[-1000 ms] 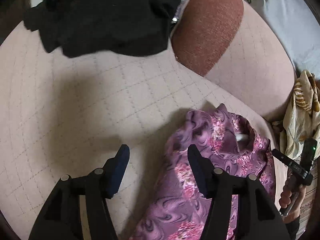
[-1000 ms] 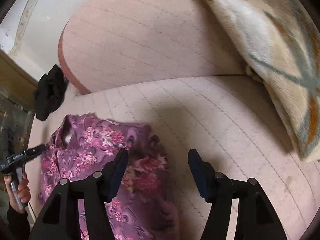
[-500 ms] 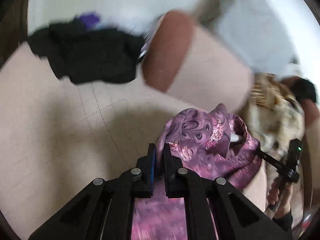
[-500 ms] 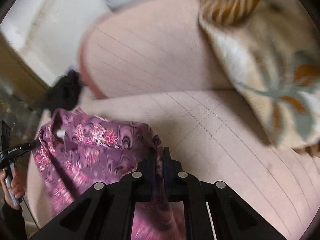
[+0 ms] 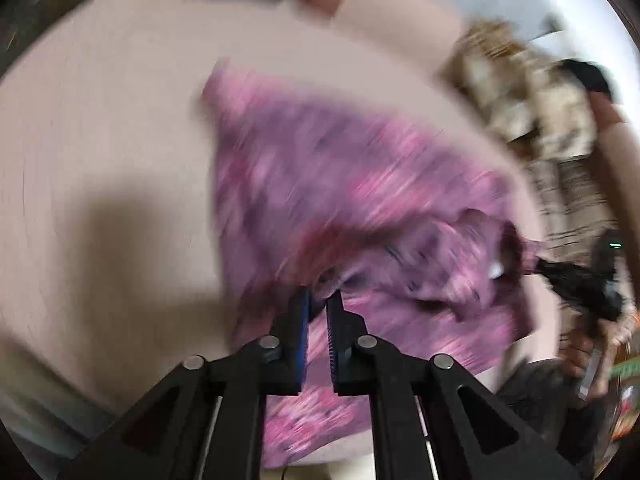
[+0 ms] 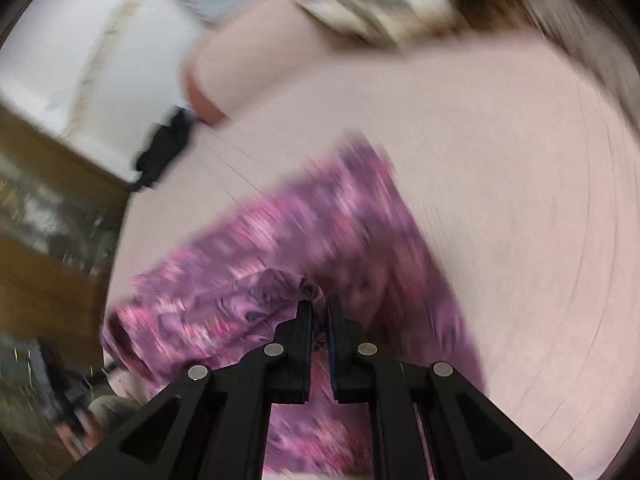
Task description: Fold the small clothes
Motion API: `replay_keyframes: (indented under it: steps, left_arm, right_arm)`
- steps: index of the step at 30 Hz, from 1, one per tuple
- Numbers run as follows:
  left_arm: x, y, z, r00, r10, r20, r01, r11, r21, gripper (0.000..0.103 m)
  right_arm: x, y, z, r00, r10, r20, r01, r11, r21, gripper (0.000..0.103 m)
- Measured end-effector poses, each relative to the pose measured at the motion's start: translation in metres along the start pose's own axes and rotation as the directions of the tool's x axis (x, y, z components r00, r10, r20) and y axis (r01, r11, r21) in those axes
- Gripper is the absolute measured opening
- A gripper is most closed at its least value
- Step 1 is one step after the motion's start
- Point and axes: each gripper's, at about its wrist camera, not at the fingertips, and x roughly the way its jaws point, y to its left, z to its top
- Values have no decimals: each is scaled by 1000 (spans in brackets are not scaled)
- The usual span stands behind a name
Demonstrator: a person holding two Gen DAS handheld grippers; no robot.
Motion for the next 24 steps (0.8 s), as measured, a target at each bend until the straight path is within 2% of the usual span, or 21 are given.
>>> replay_keyframes:
  steps: [1,2,3,5,6,7,9,12,15,20,22,24]
  left_arm:
    - [1,4,-6,1000,-11,-29,10,999,-39,9]
    - [-8,5,-10,999,-51,-14,50,997,-56,9]
    - [-17,5,-14,996,-86,9,87,994,-66,13]
    - [-35,4,-24,991,-131,35,134,989,-69,36]
    - [-41,5,-29,988,-147,50,150,986,-77,44]
    - [-47,7,-34,984,-167,65,173,981,-90,54]
    - [-51,11,-42,977,-202,65,209,970,-127,55]
    - [-44,14,-49,966,-258,29,259,951,-169,55]
    - [-40,11,-54,964,-265,27,265,947,-182,55]
    - [-19,6,-42,973,-232,-11,225,953,-202,55]
    - [-1,4,-33,976,-206,-65,188,959,-213,54]
    - [5,4,-27,976,-207,-74,186,956,-227,30]
  right_arm:
    - [6,-3,-8,999,-28,-41,29,999,14,12]
    - [6,-3,-11,998,-48,-49,49,999,17,13]
    - [-3,1,-15,998,-60,-18,60,998,7,19]
    - [-26,9,-28,997,-41,64,43,999,-22,40]
    - [-41,7,-40,994,16,109,-16,1000,-3,58]
    - [-47,3,-49,990,65,126,-69,997,22,63]
    - [-55,-2,-67,978,155,139,-165,984,64,63]
    - [-56,2,-79,977,168,128,-179,981,78,63]
    - [-49,5,-79,981,170,98,-178,981,77,63]
    - [-25,-5,-63,982,182,49,-187,973,138,63]
    - [-13,-11,-48,991,123,42,-129,977,171,63]
    - [0,-20,-31,999,37,11,-38,977,211,60]
